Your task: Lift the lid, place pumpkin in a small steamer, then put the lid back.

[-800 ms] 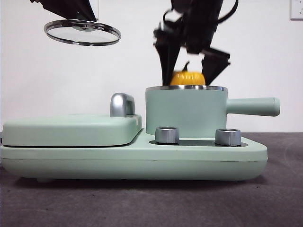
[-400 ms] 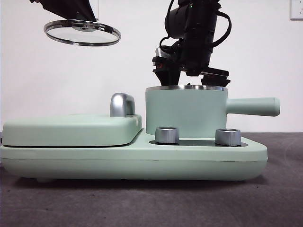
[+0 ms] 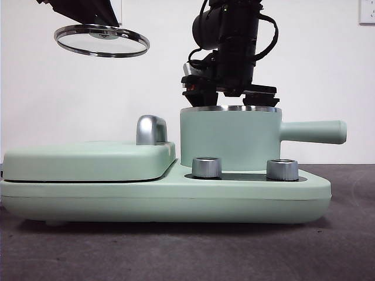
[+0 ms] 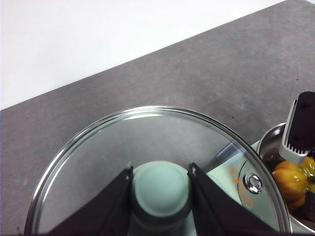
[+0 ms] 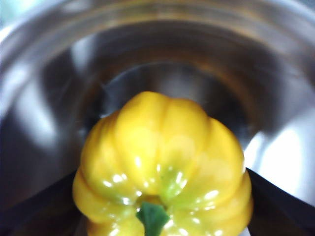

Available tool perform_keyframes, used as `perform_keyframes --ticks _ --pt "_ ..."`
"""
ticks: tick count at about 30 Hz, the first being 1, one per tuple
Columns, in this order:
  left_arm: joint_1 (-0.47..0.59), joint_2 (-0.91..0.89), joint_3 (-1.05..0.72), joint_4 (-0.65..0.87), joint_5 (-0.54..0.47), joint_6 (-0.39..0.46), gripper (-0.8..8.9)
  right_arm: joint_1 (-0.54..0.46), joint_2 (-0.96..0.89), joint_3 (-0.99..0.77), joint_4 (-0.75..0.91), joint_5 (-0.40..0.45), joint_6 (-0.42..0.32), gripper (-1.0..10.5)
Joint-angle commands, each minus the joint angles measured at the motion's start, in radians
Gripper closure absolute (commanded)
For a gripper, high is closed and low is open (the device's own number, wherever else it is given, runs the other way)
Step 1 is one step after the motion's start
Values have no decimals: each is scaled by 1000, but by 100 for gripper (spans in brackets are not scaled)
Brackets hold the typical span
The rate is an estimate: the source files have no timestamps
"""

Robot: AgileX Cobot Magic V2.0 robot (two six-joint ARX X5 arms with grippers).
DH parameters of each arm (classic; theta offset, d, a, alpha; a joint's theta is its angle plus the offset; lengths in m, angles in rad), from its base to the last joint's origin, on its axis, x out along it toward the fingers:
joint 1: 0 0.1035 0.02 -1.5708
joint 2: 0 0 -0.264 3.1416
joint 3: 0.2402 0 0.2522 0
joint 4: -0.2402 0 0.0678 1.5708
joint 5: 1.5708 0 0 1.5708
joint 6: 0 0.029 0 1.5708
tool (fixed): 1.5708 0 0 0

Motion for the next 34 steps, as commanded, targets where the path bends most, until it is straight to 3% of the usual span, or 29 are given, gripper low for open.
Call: perform_keyframes --ticks 1,11,15,20,29,34 --pt "-1 -1 33 25 5 -5 732 8 30 30 0 -3 -11 590" --pt "-1 -1 33 25 5 -5 732 8 48 30 -19 -3 -11 551" --pt "-1 -1 33 25 5 -5 732 8 48 30 -19 -2 -11 444" --pt "-1 -1 33 26 5 -5 732 6 47 42 -29 -2 -8 394" --pt "-1 -1 33 26 5 -16 732 11 40 288 -167 -2 -3 396" --pt "-1 -1 33 26 5 -16 732 16 -56 304 -170 12 5 398"
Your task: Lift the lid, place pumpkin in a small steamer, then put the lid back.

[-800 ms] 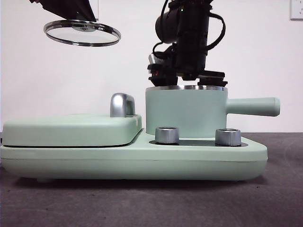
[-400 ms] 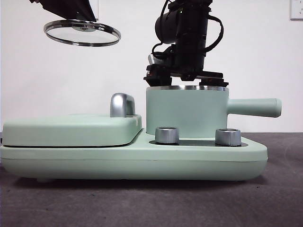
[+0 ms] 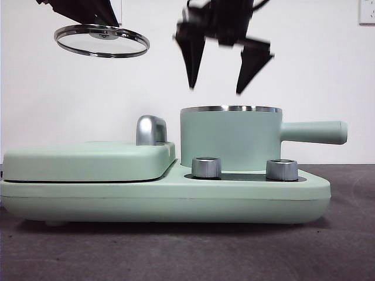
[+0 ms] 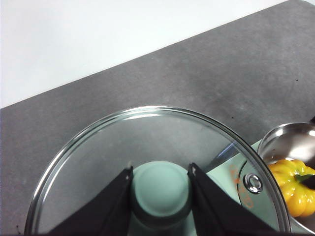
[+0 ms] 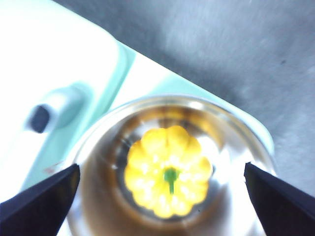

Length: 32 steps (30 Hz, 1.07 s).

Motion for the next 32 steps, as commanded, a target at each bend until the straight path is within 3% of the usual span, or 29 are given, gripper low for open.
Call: perform_keyframes --ticks 1,7,14,22,28,32 --pt "-2 -1 33 26 5 -9 732 10 -47 18 -80 12 6 401" --pt "-2 -1 33 25 5 -13 732 25 -249 -134 -80 82 7 420" --pt "-9 -1 33 26 5 -13 732 35 -600 -539 -26 145 7 423" --pt "-56 1 33 26 6 -19 732 35 -1105 -1065 291 33 26 423" --pt "-141 23 33 27 34 -12 733 35 -1421 -1315 435 -69 80 424" --pt "-208 51 33 39 58 -2 753 35 -1572 -1402 480 -76 108 424"
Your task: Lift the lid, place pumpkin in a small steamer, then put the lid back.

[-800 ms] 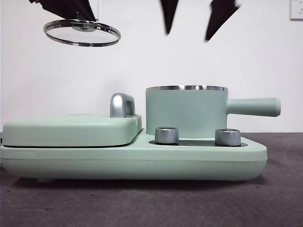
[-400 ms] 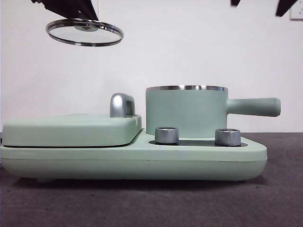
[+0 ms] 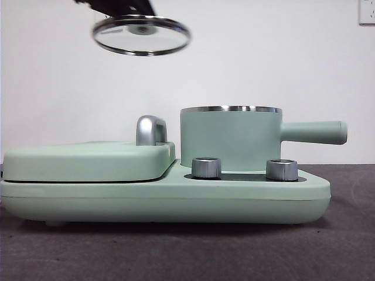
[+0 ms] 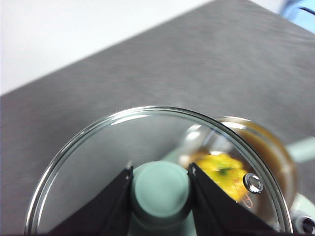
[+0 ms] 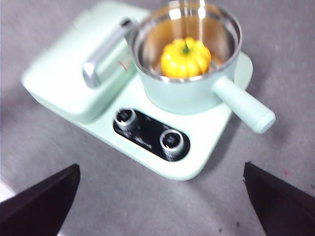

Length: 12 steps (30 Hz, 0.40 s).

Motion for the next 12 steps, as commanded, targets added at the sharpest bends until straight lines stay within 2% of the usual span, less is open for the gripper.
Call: perform_keyframes --ticks 1,12 --pt "-51 38 32 40 9 22 757 7 -80 -25 19 -2 37 424" --pt "-202 146 32 161 10 32 757 7 -194 -41 13 -10 55 424"
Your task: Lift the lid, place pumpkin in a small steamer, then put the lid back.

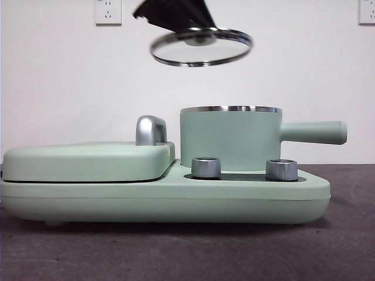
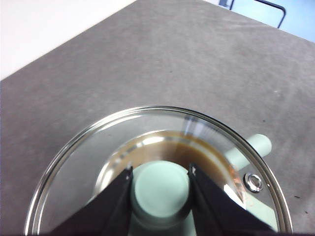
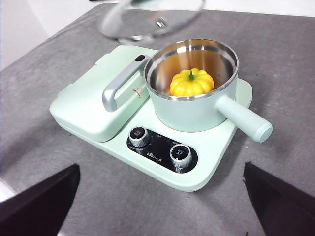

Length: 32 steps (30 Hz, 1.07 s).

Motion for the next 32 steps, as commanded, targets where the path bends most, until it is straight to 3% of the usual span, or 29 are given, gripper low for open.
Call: perform_keyframes --ticks 1,12,32 --pt "-31 48 32 48 5 9 757 7 0 5 9 0 13 424" --pt "-78 143 32 137 4 2 757 7 0 5 9 -1 21 424" --pt "-57 211 32 133 3 30 759 7 0 5 9 0 40 424"
